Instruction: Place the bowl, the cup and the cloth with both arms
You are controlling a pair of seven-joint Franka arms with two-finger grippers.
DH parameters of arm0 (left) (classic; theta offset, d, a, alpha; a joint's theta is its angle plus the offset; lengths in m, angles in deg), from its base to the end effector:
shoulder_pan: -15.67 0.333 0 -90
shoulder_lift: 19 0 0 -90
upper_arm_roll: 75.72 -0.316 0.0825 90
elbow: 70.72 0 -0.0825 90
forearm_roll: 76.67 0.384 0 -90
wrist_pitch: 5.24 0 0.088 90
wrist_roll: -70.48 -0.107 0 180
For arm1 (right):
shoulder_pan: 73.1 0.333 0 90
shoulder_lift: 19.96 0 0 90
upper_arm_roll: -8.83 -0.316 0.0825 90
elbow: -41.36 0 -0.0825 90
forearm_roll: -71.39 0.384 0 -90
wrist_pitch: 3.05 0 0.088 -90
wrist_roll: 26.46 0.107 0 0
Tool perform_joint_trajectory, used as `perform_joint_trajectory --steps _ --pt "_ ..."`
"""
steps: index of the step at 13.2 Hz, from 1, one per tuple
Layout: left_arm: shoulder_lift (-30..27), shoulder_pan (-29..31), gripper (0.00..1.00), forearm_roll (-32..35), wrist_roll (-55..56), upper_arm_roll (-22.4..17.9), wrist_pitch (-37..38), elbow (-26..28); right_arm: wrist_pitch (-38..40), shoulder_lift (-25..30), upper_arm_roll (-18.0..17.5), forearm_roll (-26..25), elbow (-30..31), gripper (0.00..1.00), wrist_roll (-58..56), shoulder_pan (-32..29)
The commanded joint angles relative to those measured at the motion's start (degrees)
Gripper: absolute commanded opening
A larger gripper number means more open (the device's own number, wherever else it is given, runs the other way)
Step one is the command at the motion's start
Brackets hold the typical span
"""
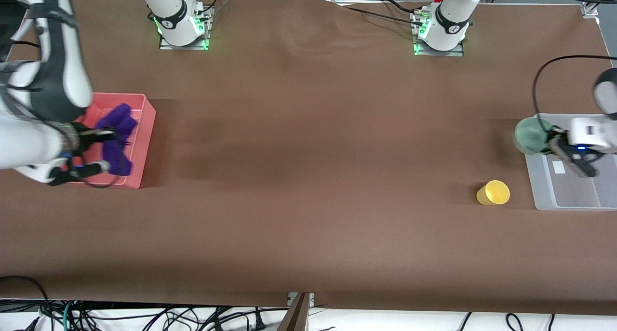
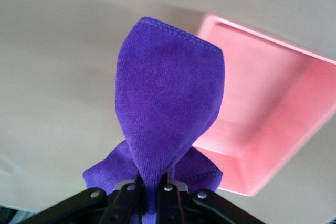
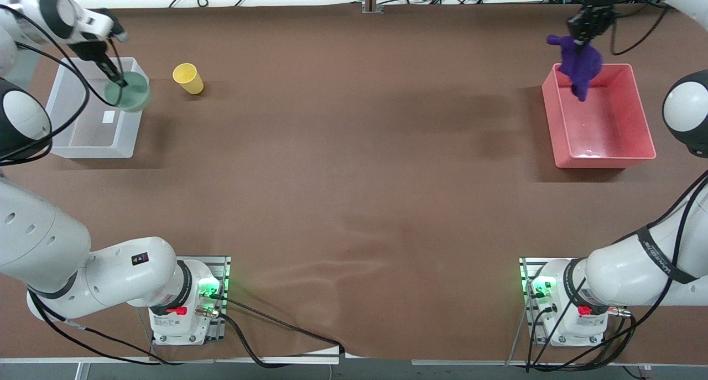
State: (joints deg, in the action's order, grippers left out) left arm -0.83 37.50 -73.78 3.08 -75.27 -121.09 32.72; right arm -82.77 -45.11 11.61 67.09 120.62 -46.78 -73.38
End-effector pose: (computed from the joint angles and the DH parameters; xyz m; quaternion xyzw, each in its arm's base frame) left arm 0.5799 0.2305 0.3613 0.9143 -0.4013 -0.0505 0.0202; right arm 0.6356 -0.0380 0.4351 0.9645 0.1478 -0.2186 0.0038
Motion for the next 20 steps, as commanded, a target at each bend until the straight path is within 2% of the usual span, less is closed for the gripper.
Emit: perform_joint_trajectory --steps 1,3,5,6,7,8,9,11,12,13,15,16,18,19,20 --pt "10.5 6.4 0.0 1.0 -5.9 0.3 1.5 -12.2 -0.9 -1.0 6.2 -0.2 3.1 0.0 -9.4 -0.3" --pt "17.6 9.0 0.0 0.8 -7.0 0.3 0.9 -16.9 -5.5 -1.0 8.1 -0.1 9.4 0.0 -10.6 -0.4" --pt "22.1 10.3 0.0 0.6 -7.0 0.3 -5.1 -17.1 -13.1 -0.9 9.1 0.2 16.7 0.0 -10.5 -0.7" --pt "23.3 11.3 0.04 0.3 -7.0 0.3 -9.1 -16.4 -16.3 -1.0 9.5 0.5 18.8 0.0 -10.5 -0.7" --pt "24.4 11.8 0.15 0.4 -7.0 0.3 -10.5 -16.6 -17.5 -1.1 9.6 0.6 19.2 0.07 -10.4 -0.7" --pt "24.4 11.7 0.64 0.4 -7.3 0.3 -10.5 -16.8 -17.1 -1.0 9.6 0.6 18.5 0.53 -10.4 -0.7" --pt "23.9 11.6 1.0 0.9 -7.3 0.5 -10.2 -17.1 -16.7 -0.4 9.6 0.7 17.4 0.98 -10.4 -0.7" --pt "19.8 11.1 1.0 0.5 -6.8 1.1 -5.6 -17.3 -12.0 1.4 9.0 1.0 13.7 1.0 -9.9 -0.7" --pt "17.0 11.0 1.0 0.3 -5.9 2.4 -2.6 -17.5 -7.7 2.1 8.2 2.1 9.8 1.0 -9.5 -0.7" --pt "14.0 10.8 1.0 0.5 -3.3 4.5 -0.5 -17.4 -2.9 2.2 6.2 3.0 5.0 1.0 -9.5 -0.7" --pt "10.9 8.7 1.0 1.0 6.0 6.0 6.0 -17.5 3.5 3.5 2.2 3.3 -2.6 1.0 -9.4 -0.7" --pt "10.0 6.6 1.0 1.0 12.2 6.0 7.6 -17.5 3.7 4.8 -0.8 2.9 -4.1 1.0 -5.6 -0.6" --pt "10.0 1.4 1.0 0.9 24.5 5.9 7.8 -17.5 4.0 7.6 -4.9 3.2 -5.3 1.0 10.4 -0.4" --pt "10.6 -1.7 1.0 0.9 31.6 5.5 7.7 -17.4 4.0 9.5 -6.9 3.0 -5.4 1.0 13.0 -0.4" --pt "12.0 -3.5 1.0 0.9 38.1 5.4 7.5 -17.3 4.2 11.1 -7.3 2.5 -5.4 1.0 13.0 -0.4"
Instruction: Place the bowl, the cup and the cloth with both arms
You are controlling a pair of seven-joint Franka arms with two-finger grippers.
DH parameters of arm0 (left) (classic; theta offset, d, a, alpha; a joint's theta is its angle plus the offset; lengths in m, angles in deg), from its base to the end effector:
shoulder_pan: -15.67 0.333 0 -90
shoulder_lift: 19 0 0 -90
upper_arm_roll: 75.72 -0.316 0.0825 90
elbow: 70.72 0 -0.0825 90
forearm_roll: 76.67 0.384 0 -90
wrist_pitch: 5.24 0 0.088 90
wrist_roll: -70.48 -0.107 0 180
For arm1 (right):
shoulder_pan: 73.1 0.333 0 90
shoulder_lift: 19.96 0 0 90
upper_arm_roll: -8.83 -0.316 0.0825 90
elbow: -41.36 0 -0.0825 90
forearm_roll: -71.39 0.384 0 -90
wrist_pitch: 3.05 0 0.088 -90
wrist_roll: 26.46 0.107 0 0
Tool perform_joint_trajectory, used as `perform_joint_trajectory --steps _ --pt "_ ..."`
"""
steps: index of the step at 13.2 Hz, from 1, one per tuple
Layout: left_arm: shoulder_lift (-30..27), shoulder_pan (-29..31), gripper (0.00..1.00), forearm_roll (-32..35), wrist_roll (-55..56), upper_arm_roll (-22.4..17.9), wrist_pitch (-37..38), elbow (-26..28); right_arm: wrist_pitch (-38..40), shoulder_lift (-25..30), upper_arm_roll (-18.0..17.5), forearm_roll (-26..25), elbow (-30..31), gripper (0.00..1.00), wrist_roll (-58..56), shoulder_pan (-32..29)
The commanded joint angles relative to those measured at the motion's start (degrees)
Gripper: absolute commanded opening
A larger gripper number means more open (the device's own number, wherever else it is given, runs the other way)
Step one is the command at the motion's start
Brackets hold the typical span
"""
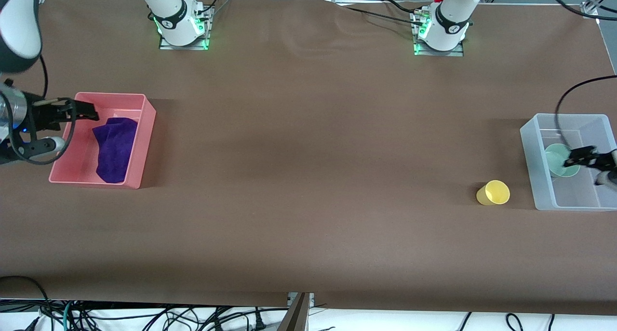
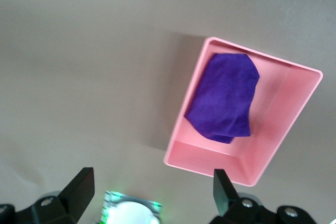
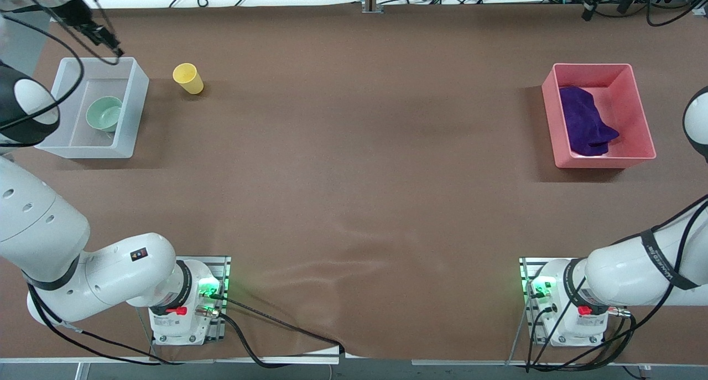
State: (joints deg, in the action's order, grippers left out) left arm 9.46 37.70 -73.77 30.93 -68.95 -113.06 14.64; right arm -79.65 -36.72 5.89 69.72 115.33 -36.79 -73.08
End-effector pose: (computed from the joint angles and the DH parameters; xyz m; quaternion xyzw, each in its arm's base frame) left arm 0.6555 0.1954 0.3781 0.9757 -0.2133 -0.0427 0.0275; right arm 0.6139 0.0233 0.5643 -0.9859 -0.1131 0.1230 0.0009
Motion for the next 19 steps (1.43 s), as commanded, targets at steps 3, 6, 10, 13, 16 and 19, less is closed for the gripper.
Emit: perform_joint_trajectory --steps 3,6,10,13,16,19 --pt "6.9 -6.3 1.0 0.9 17.0 -0.8 -5.1 1.6 0.3 8.1 -1.0 -1.1 -0.1 1.0 3.3 -0.9" --pt "11.9 -6.2 0.69 1.0 16.7 -0.8 -9.5 2.1 2.2 8.9 1.0 -0.4 0.3 1.0 3.4 -0.9" --pt "11.9 -6.5 0.0 0.9 16.7 -0.8 -9.9 2.3 3.3 8.3 2.2 -0.5 0.1 1.0 3.0 -0.7" --pt "9.5 -6.5 0.0 1.0 17.0 -0.8 -8.2 1.9 2.7 7.9 1.7 -0.4 -0.1 1.0 3.8 -0.5" --pt "5.0 -6.5 0.0 1.0 17.1 -0.7 -1.5 1.2 2.2 7.6 1.8 -0.4 -0.1 1.0 3.7 -0.5" --pt "1.3 -6.5 0.0 1.1 17.0 -0.8 3.9 1.0 1.2 7.4 1.7 -0.4 -0.1 1.0 3.1 -0.5"
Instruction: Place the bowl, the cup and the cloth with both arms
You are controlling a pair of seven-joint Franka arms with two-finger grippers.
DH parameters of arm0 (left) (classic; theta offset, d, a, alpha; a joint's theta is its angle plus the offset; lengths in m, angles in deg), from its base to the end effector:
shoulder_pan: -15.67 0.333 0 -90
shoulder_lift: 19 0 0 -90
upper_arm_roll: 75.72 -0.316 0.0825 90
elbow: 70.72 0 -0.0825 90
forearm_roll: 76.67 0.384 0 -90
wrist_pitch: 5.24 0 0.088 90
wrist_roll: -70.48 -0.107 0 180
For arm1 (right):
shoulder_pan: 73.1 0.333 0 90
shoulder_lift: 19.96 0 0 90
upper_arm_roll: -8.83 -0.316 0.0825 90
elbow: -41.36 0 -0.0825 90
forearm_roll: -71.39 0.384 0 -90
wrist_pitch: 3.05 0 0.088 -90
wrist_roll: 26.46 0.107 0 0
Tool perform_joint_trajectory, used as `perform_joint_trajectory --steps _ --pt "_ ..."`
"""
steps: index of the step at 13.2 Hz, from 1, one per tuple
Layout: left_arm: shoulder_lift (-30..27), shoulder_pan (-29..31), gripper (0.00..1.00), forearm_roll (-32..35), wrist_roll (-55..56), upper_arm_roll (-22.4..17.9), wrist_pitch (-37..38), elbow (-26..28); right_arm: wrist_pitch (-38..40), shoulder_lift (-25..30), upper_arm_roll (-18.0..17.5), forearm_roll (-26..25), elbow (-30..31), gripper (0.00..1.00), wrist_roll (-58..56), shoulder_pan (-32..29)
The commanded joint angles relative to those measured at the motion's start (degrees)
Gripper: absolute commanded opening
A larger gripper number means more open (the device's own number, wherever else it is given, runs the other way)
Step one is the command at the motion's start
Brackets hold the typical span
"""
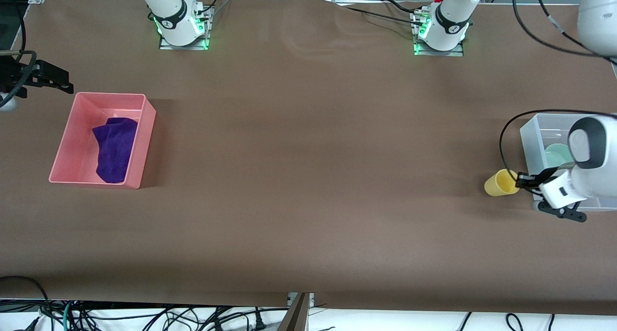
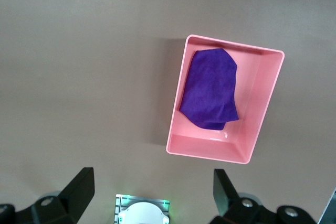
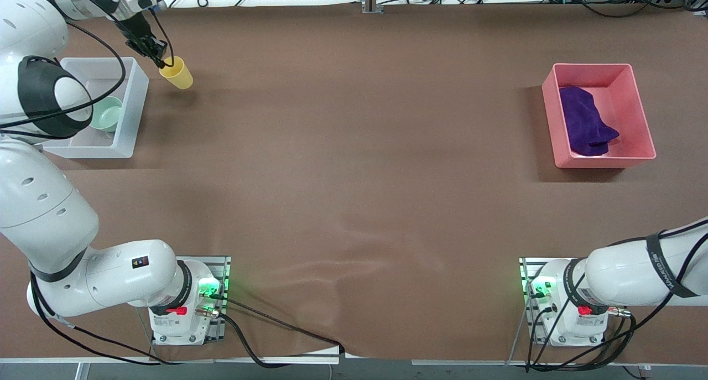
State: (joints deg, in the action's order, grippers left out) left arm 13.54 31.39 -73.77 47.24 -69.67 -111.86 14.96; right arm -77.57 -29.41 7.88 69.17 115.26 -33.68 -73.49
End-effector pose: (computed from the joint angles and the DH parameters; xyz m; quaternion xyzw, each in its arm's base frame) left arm 0.6693 0.1290 0.3252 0.9876 -0.1218 -0.0937 0.0336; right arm 0.5757 -0.0002 0.6384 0.9948 0.0639 -0.0779 0.0131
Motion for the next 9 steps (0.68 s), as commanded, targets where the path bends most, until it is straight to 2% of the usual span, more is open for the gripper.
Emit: perform_joint_trajectory --steps 1,4,7,9 --pt "-3.9 -0.2 0.0 1.1 0.7 -0.2 4.3 0.7 -1.1 -0.1 -0.4 0.2 0.0 1.0 0.0 0.0" --pt "-5.6 1.6 0.0 8.8 -7.7 -1.6 5.7 0.0 -1.9 -0.1 -0.3 0.1 0.0 1.0 -0.1 0.5" --pt "-5.1 9.0 0.0 12.0 -18.8 -2.1 4.2 -0.1 -1.9 -0.2 -0.3 0.0 0.0 1.0 -0.2 0.5" --pt "-3.9 12.7 0.0 12.9 -23.0 -2.1 0.5 0.5 -2.7 -0.2 -0.4 -0.2 -0.1 1.0 -0.2 0.9"
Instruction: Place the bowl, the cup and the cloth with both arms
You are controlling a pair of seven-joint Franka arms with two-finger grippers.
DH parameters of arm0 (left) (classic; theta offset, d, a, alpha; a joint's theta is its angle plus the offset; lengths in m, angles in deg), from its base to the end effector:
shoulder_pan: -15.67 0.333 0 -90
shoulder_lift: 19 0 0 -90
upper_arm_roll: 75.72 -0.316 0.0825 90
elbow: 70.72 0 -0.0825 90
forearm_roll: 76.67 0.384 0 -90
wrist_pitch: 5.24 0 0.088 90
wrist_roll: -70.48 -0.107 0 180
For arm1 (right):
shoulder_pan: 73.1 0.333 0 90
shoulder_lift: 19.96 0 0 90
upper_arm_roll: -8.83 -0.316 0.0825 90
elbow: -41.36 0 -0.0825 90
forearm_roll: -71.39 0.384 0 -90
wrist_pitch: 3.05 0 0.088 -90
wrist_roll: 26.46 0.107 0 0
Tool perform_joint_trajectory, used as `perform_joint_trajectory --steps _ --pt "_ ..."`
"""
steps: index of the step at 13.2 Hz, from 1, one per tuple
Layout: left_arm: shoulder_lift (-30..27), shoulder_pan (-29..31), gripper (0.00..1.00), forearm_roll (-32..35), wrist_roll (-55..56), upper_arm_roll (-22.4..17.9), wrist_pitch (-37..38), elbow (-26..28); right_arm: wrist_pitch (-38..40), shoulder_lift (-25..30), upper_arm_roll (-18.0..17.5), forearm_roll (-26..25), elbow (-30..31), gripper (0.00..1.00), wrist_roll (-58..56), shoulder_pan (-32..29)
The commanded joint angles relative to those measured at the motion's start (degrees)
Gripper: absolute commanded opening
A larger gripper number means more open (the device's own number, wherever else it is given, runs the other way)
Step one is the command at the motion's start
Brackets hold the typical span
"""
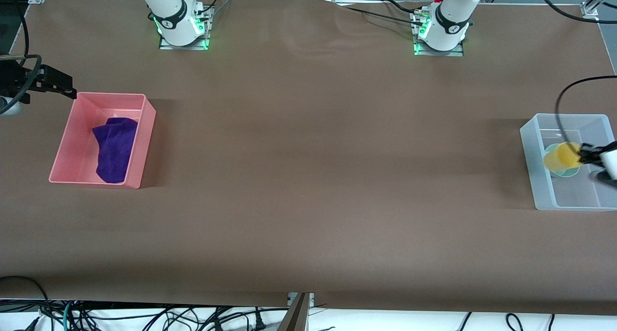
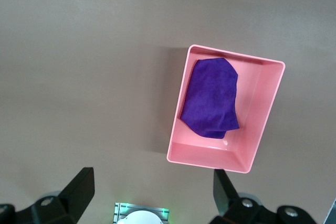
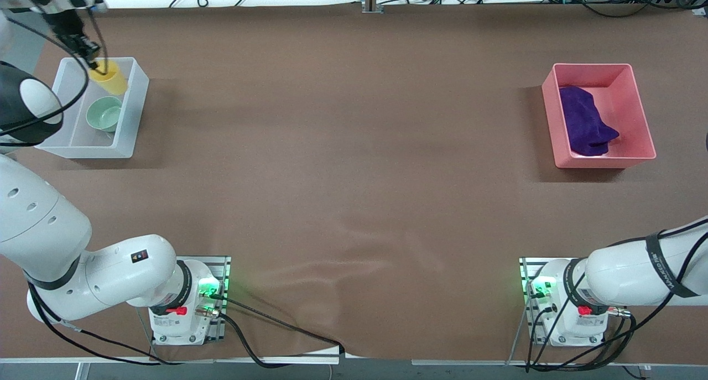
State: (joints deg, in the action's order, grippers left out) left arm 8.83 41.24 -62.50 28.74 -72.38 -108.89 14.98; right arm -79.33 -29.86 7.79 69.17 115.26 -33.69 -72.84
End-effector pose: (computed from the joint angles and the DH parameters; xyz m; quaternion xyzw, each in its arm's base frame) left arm 0.6146 0.2794 0.3780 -0.9697 0.2044 0.1267 0.0425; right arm 0.5816 0.0073 0.6361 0.9952 0.0708 -0.0664 0.0141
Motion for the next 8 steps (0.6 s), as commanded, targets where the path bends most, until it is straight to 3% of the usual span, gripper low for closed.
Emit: perform_joint_trajectory --steps 1,6,7,8 --pt "1.8 4.2 0.0 1.7 -6.4 0.6 -4.3 0.4 -1.1 0.2 -0.3 -0.2 -0.1 1.0 -0.2 0.4" --pt "6.9 6.7 0.0 -0.8 -7.9 0.7 -9.6 1.0 -2.9 -0.2 -0.2 -0.3 -0.1 1.0 0.2 1.0" --pt "7.0 6.7 0.05 -0.8 -7.7 0.7 -9.6 0.9 -2.6 -0.2 -0.1 -0.3 -0.1 1.0 0.1 0.9" --pt "7.0 6.6 0.67 -1.2 -7.7 0.7 -9.6 0.8 -2.6 -0.2 0.2 -0.2 -0.1 1.0 0.0 0.7"
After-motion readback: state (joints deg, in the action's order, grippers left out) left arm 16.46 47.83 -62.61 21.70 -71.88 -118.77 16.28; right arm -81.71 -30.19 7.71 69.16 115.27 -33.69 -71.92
